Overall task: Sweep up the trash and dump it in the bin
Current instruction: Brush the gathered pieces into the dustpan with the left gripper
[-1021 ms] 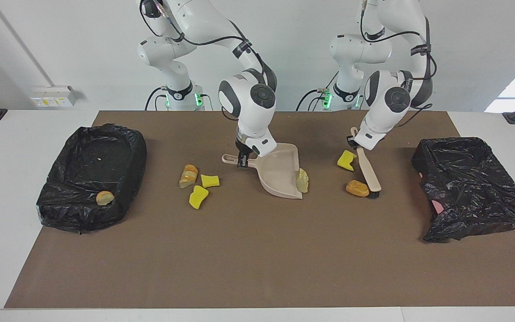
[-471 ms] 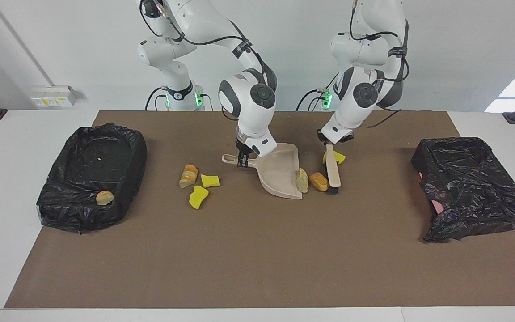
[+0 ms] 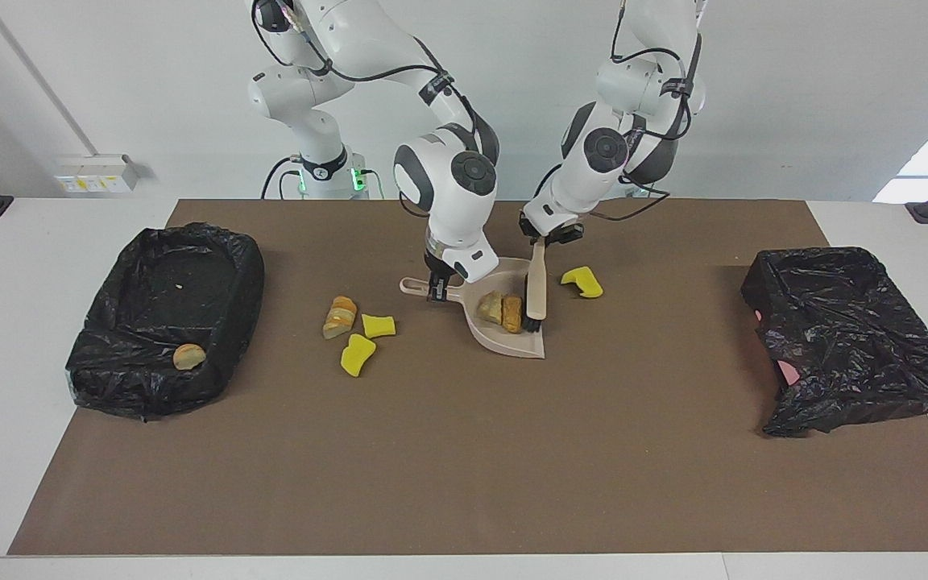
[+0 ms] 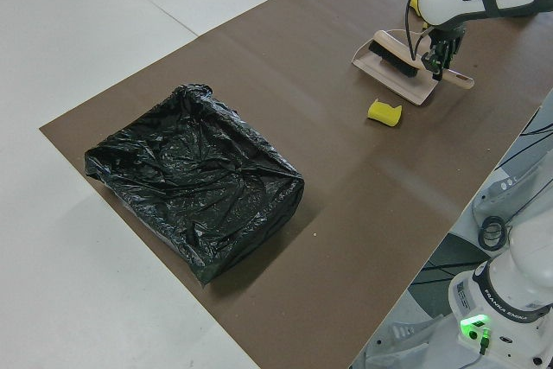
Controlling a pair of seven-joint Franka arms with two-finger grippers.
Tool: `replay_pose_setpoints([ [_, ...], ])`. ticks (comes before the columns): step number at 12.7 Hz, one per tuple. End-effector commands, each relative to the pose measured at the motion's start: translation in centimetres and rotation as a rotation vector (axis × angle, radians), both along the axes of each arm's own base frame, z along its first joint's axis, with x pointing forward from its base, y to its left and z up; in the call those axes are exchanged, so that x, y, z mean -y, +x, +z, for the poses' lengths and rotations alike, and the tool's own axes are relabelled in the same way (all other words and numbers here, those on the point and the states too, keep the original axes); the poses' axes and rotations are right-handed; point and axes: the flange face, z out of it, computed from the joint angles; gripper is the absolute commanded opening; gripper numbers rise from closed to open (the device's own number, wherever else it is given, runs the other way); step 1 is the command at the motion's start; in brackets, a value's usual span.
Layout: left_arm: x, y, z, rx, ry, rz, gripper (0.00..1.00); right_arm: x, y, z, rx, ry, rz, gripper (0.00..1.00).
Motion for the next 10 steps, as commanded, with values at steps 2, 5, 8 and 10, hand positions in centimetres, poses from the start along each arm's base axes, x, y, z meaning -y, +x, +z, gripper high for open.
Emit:
replay_pose_setpoints([
  [2,-1.0,-1.1,0.6,-0.062,0.254,0.266,0.0,0.5,-0.6,0.3,0.025,-0.021,0.014,0.0],
  [5,-2.0,-2.6,2.4,-0.066,0.386,0.464,0.0,0.6,-0.5,0.3,0.024,-0.022,0.031,0.0],
  [8,-5.1,-7.1,0.5,-0.118,0.442,0.442,0.0,0.7,-0.5,0.3,0.024,-0.022,0.032,0.0],
  [10,-6.9,-9.7,-1.7,-0.061,0.376,0.42,0.0,0.7,-0.6,-0.1,0.03,-0.016,0.036,0.0],
])
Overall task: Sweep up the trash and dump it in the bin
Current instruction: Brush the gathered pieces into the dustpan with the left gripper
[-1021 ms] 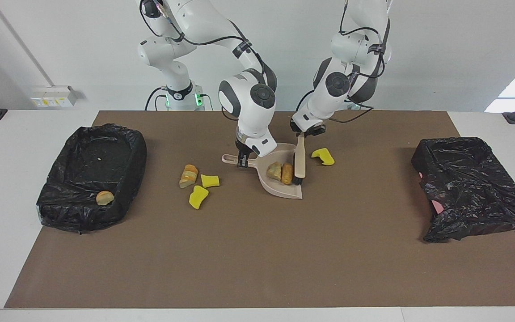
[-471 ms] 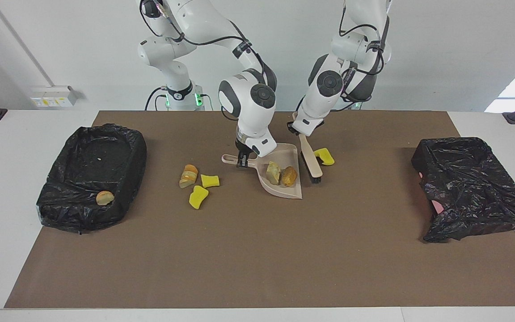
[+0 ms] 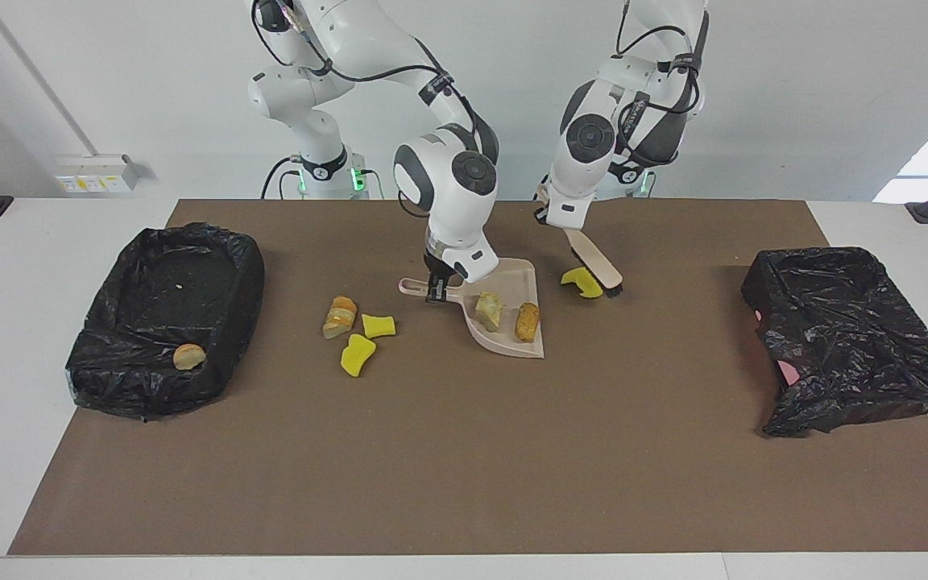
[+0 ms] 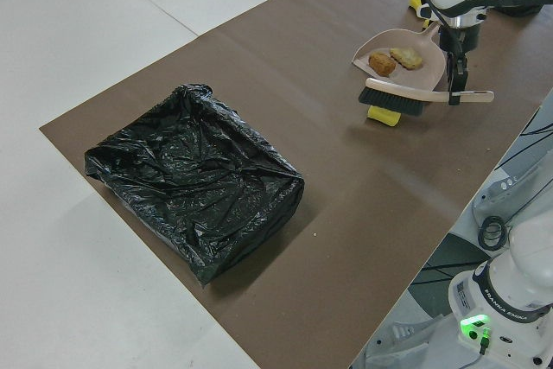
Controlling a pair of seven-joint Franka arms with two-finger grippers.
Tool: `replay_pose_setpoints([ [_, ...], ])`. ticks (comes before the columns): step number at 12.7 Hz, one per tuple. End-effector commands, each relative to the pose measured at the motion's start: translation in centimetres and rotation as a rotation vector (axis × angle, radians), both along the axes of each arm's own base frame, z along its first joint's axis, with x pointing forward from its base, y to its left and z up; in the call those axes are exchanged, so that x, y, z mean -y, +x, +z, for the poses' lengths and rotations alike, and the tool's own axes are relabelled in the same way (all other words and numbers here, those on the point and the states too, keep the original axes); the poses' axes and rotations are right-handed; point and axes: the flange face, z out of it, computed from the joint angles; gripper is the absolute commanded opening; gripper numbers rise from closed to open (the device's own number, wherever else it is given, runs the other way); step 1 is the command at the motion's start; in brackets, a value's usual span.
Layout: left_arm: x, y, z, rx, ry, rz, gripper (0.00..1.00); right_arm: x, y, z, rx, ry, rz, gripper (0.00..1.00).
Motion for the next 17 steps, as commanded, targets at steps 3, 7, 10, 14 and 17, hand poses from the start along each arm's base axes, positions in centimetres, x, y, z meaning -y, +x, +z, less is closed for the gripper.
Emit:
replay_pose_setpoints([
  [3,-1.6,-2.3,-4.6,0.093,-0.111,-0.136,0.0,0.7,-0.8,-0.2,0.022,-0.009,0.028,0.0],
  [7,1.4,1.1,-4.6,0.153,-0.384,-0.3,0.0,0.7,-0.8,0.0,0.025,-0.006,0.025,0.0],
  [10,6.4,-0.2,-4.1,0.166,-0.465,-0.469,0.0,0.8,-0.8,-0.1,0.023,-0.009,0.025,0.0],
  [14,5.4,1.3,-3.9,0.147,-0.454,-0.431,0.0,0.7,-0.8,0.0,0.025,-0.007,0.02,0.0],
  [17,0.0,4.8,-4.5,0.156,-0.393,-0.328,0.0,0.8,-0.9,-0.1,0.02,-0.012,0.014,0.0],
])
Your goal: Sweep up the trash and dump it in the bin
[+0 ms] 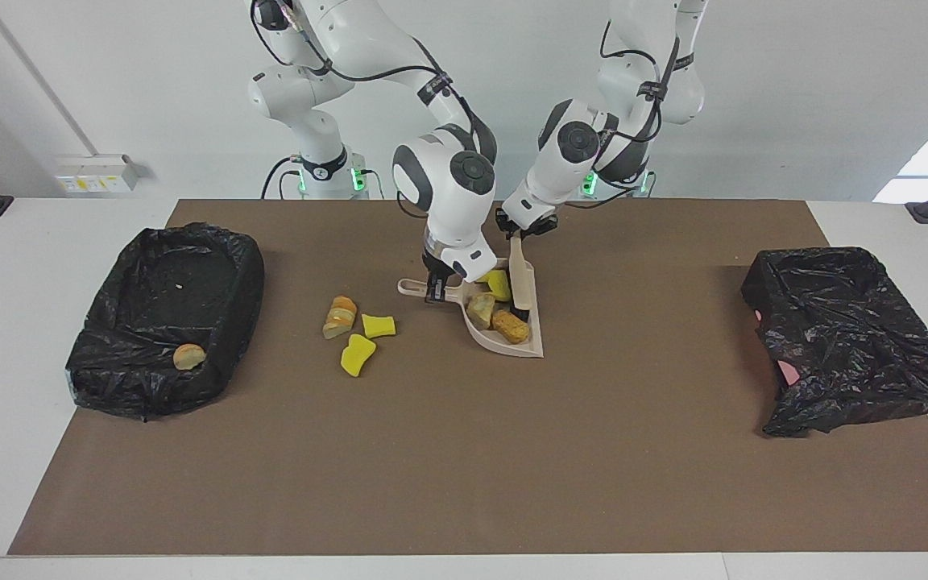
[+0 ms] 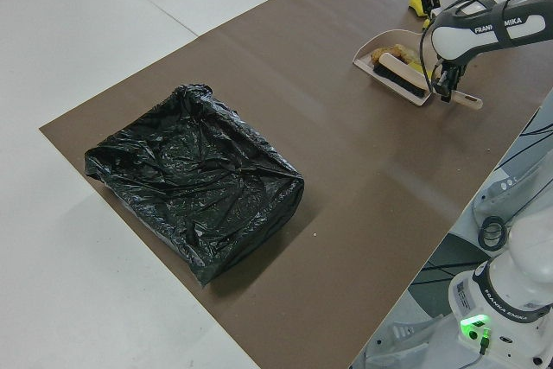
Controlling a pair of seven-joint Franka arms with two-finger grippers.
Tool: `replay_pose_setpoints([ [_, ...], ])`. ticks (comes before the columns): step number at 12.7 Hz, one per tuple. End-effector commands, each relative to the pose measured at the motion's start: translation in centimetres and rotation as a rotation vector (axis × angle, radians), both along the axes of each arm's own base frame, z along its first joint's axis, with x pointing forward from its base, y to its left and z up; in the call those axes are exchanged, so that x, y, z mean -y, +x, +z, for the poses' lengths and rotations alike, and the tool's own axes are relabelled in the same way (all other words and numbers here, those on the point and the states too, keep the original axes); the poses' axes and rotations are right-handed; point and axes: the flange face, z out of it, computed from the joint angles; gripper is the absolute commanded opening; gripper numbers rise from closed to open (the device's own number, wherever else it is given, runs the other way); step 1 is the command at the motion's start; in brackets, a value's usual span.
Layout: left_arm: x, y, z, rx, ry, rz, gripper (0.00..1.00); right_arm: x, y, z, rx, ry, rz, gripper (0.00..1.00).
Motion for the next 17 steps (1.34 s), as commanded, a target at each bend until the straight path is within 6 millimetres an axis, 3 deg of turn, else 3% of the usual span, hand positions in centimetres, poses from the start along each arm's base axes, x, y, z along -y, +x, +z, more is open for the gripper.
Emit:
replay_pose_setpoints([
  [1,-5.4,3.3,-0.1,0.006,0.065,0.056,0.0,0.6,-0.5,0.4,0.014,-0.014,0.006,0.0],
  [3,-7.2,3.9,0.4,0.016,0.112,0.047,0.0,1.4,-0.3,1.7,0.024,-0.006,-0.004,0.0],
  [5,-7.8,3.5,1.0,0.037,0.213,-0.022,0.0,3.5,0.3,4.0,0.028,-0.004,-0.032,0.0],
  [7,-7.0,2.6,1.6,0.061,0.266,0.042,0.0,5.3,0.6,7.0,0.051,0.013,-0.042,0.0],
  [8,-5.6,1.7,1.6,0.07,0.266,0.022,0.0,7.0,1.0,8.8,0.065,0.029,-0.049,0.0],
  [9,-4.8,0.7,1.6,0.078,0.269,0.037,0.0,9.3,1.3,10.6,0.071,0.034,-0.064,0.0],
  [11,-0.8,-3.1,1.8,0.133,0.255,0.066,0.0,13.5,1.7,14.1,0.088,0.042,-0.106,0.0],
  [13,1.8,-5.3,2.0,0.092,0.198,0.073,0.0,18.6,2.6,16.7,0.115,0.053,-0.141,0.0],
  [15,4.4,-7.4,1.3,0.064,0.155,0.048,0.0,24.1,3.5,18.2,0.131,0.062,-0.177,0.0],
  [17,4.9,-8.2,0.9,-0.025,0.112,0.094,0.0,29.0,4.0,18.9,0.123,0.057,-0.199,0.0],
])
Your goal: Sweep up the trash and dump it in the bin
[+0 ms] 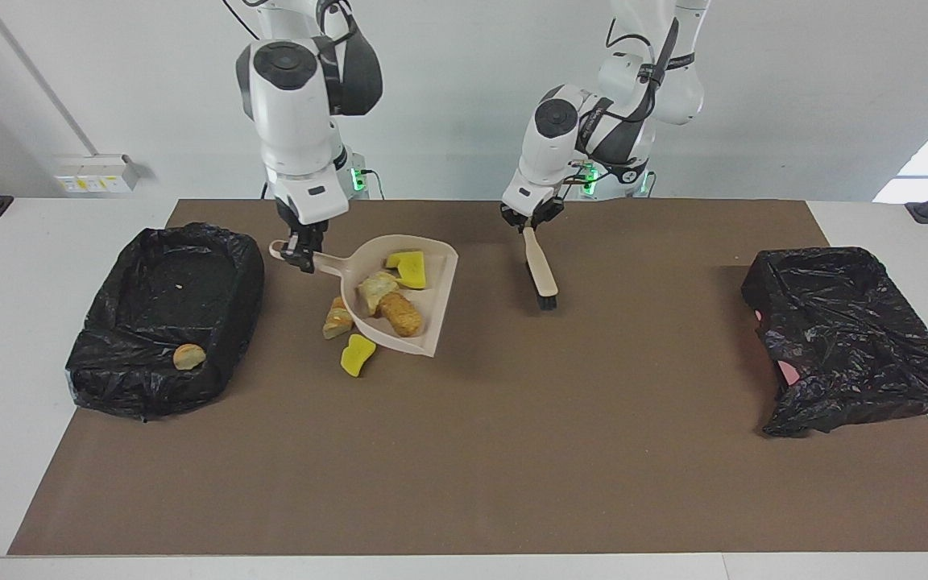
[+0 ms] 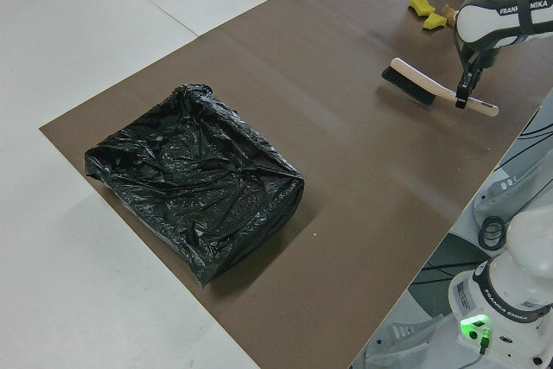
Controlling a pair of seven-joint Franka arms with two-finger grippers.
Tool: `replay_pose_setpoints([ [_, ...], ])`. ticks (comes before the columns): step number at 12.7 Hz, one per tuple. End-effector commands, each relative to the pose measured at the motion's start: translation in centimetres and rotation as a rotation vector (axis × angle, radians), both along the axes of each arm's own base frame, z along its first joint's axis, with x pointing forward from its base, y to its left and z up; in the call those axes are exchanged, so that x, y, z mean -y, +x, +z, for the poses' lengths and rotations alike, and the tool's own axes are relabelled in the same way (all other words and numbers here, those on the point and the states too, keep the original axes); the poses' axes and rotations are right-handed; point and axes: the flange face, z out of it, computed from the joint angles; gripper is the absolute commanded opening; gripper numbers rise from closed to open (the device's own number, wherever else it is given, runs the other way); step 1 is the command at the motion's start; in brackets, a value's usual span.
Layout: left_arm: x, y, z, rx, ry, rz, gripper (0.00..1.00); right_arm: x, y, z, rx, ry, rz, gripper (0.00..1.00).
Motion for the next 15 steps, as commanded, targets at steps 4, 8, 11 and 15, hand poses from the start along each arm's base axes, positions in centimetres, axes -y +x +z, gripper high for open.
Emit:
replay_pose_setpoints([
  [4,0.4,-1.4,-1.7,-0.081,-0.027,0.026,0.0,14.7,-0.7,0.1,-0.057,-0.008,-0.081,0.0],
  [8,-0.5,2.3,0.3,-0.082,-0.067,-0.01,1.0,26.3,-3.9,0.4,-0.079,-0.073,-0.038,0.0],
  [11,-4.5,9.0,3.8,0.005,-0.144,-0.015,1.0,32.1,-5.4,0.6,-0.101,-0.239,0.037,0.0],
  [15,-12.6,18.6,8.8,0.125,-0.137,-0.009,1.0,31.1,-5.1,-1.5,-0.229,-0.558,0.27,0.0],
])
